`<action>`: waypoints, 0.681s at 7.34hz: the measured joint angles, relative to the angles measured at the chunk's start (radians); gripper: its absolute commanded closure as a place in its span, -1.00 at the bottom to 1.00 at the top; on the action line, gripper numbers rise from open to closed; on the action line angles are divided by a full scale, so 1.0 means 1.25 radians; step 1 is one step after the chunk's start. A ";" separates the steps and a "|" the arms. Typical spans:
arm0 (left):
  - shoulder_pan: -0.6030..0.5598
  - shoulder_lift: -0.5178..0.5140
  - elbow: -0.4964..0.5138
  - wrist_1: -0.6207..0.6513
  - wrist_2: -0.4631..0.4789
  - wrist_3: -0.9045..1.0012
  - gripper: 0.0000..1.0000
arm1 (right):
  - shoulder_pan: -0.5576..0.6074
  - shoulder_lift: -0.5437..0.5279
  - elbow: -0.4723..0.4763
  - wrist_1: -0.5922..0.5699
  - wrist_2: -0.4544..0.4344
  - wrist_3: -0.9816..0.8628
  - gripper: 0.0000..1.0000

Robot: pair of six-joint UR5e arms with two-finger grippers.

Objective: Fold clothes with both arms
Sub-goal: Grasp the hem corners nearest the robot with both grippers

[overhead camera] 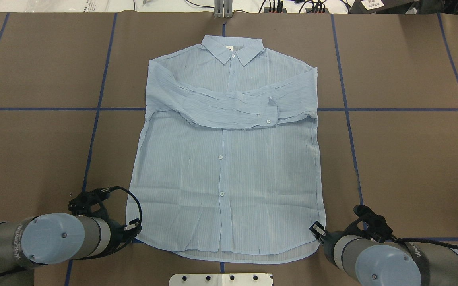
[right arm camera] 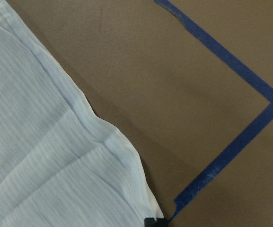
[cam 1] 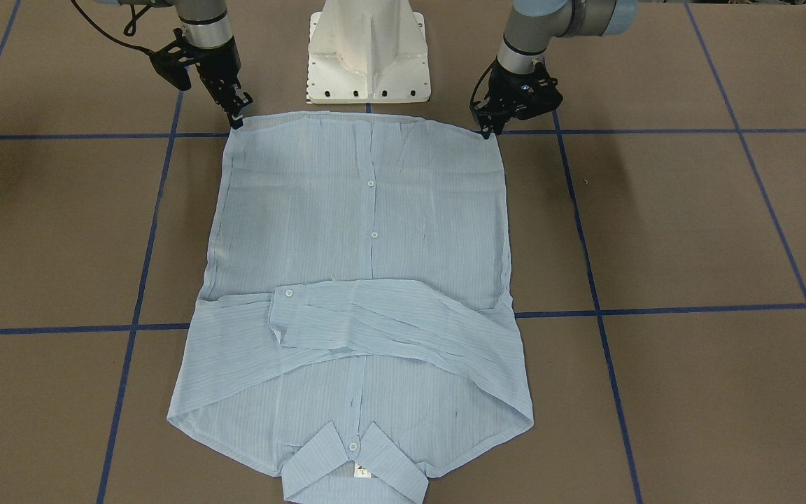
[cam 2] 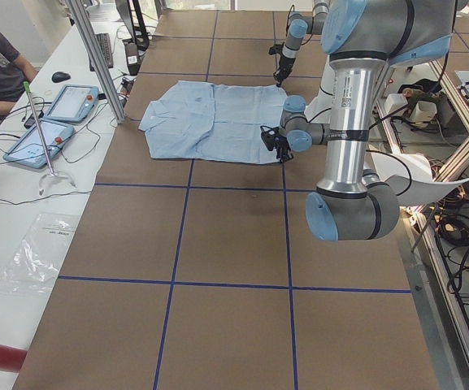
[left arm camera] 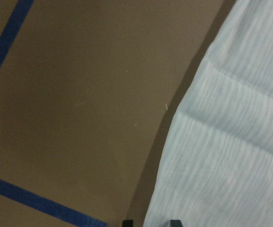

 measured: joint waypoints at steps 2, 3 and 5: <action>0.001 -0.001 0.000 0.000 -0.001 0.000 1.00 | 0.001 0.000 0.000 0.000 0.000 0.000 1.00; 0.002 -0.002 0.000 0.000 -0.001 -0.001 1.00 | 0.001 0.000 0.000 0.000 0.000 0.000 1.00; 0.002 -0.004 -0.007 0.000 -0.003 -0.001 1.00 | 0.000 0.000 0.002 0.000 0.000 0.000 1.00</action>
